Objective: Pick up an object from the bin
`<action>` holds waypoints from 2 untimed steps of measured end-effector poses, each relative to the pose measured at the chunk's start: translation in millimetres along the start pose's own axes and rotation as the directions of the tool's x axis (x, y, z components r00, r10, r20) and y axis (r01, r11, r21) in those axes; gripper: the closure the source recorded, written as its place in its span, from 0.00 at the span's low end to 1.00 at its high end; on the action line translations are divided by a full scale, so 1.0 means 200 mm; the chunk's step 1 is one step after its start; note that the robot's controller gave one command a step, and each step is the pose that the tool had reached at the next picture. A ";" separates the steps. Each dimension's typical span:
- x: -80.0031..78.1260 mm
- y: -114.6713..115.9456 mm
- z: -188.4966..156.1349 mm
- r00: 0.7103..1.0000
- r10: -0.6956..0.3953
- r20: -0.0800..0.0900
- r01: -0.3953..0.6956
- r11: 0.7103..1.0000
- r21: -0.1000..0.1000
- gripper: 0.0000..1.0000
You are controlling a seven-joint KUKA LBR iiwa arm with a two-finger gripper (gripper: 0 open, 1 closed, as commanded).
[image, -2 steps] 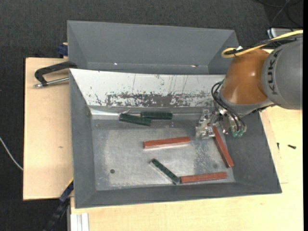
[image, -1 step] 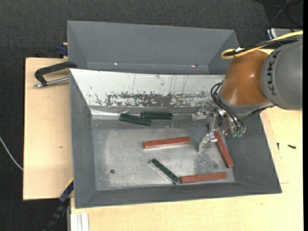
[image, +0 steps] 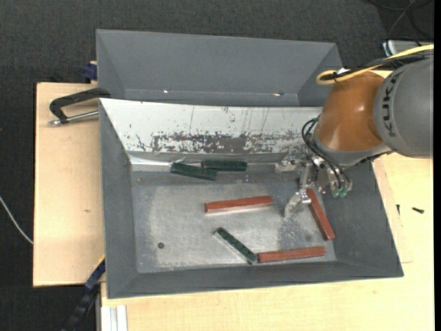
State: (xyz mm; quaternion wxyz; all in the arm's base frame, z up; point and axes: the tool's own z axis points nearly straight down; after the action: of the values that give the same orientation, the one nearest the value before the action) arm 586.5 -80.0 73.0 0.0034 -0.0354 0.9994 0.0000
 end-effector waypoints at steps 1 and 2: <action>0.08 0.38 -0.04 1.000 0.013 -0.005 -0.013 1.000 -0.002 1.00; 0.08 0.38 -0.04 1.000 0.014 -0.005 -0.014 1.000 -0.002 1.00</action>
Offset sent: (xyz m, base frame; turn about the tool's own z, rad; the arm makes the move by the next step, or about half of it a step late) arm 0.0000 0.0000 0.0000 0.0000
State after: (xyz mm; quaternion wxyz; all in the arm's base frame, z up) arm 564.8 -5.8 80.7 0.0007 -0.0286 0.9996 0.0009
